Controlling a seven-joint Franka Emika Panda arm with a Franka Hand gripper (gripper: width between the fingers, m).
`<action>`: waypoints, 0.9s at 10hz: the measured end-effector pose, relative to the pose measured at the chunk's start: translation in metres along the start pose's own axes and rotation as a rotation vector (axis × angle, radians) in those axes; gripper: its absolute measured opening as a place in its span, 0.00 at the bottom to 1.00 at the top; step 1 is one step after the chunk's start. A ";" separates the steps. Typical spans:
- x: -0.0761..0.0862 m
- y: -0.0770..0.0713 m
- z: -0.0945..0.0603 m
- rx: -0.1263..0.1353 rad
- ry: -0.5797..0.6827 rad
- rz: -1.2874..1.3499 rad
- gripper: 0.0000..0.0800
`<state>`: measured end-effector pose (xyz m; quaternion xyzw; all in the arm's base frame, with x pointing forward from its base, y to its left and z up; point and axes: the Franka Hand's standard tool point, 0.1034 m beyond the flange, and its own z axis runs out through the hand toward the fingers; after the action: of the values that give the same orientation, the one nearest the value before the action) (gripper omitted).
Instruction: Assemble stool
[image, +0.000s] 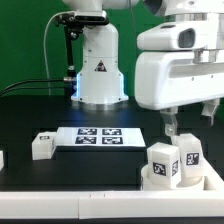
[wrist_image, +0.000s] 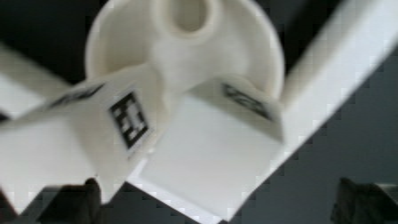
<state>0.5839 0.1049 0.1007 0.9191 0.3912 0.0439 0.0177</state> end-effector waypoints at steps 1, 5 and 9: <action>0.003 0.002 0.001 -0.013 -0.009 -0.172 0.81; -0.002 -0.003 0.009 -0.067 -0.026 -0.490 0.81; -0.008 -0.003 0.020 -0.057 -0.067 -0.603 0.81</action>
Offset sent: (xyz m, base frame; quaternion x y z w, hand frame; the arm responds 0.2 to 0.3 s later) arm -0.0210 0.0030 0.0040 -0.0587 0.0794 -0.0282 0.9947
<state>0.5780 0.1008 0.0799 0.7615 0.6443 0.0172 0.0689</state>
